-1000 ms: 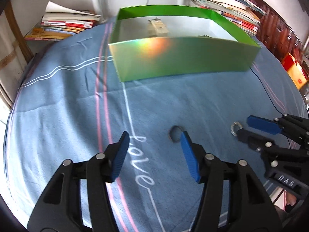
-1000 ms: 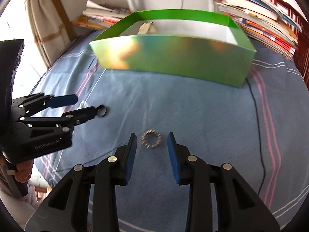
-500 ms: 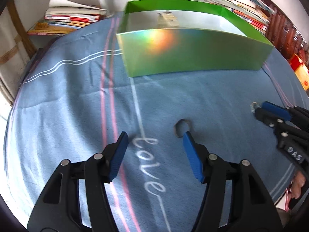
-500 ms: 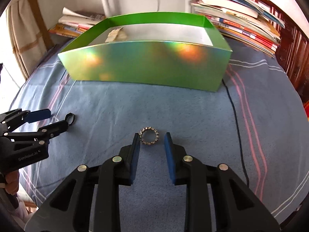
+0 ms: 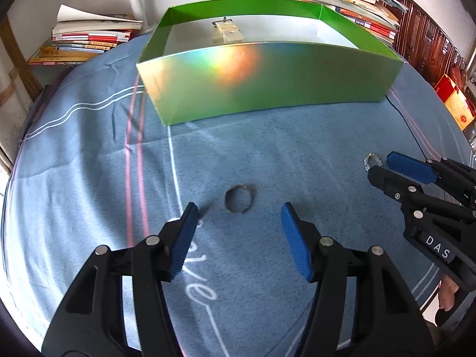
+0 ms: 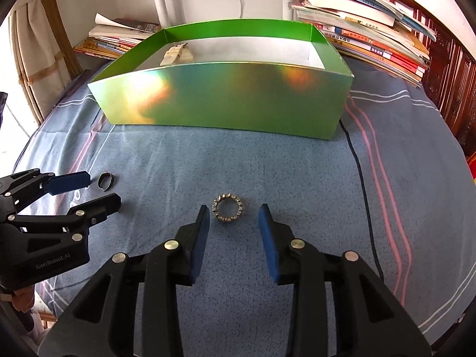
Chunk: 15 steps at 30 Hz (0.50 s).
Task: Organize jewelry
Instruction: 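Grasp the black ring with the left gripper while the right grasps the beaded silver ring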
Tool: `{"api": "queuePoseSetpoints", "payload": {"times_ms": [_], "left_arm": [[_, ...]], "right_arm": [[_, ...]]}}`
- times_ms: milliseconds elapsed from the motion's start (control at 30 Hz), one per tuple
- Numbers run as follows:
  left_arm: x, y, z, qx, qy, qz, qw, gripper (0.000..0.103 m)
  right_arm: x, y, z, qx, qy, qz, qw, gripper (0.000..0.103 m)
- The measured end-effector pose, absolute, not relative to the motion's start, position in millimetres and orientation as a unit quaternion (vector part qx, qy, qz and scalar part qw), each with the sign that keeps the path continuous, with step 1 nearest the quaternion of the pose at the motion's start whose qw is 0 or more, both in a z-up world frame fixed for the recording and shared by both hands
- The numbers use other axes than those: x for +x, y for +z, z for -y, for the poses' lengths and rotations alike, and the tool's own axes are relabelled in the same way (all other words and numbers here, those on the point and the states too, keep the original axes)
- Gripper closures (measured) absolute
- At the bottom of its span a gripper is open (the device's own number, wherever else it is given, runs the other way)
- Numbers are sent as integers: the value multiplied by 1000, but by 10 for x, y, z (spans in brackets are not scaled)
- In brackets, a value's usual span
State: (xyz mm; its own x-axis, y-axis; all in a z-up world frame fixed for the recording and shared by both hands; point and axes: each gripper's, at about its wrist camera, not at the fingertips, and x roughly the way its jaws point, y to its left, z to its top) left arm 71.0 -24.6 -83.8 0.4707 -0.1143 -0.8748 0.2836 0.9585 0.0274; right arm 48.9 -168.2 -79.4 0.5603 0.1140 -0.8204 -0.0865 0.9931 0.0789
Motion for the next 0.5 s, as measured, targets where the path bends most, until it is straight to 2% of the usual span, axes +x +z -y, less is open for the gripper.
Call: {"api": "queuePoseSetpoints", "payload": {"times_ms": [100, 267, 500], "left_arm": [[749, -845, 250, 78, -116, -502, 854, 44], [836, -849, 128, 65, -100, -500, 858, 51], [856, -838, 26, 60, -84, -504, 857, 51]], "right_arm": [[516, -799, 1678, 12, 52, -463, 885, 68], [551, -806, 1714, 14, 43, -460, 887, 68], [527, -805, 1721, 15, 39, -462, 886, 68]]}}
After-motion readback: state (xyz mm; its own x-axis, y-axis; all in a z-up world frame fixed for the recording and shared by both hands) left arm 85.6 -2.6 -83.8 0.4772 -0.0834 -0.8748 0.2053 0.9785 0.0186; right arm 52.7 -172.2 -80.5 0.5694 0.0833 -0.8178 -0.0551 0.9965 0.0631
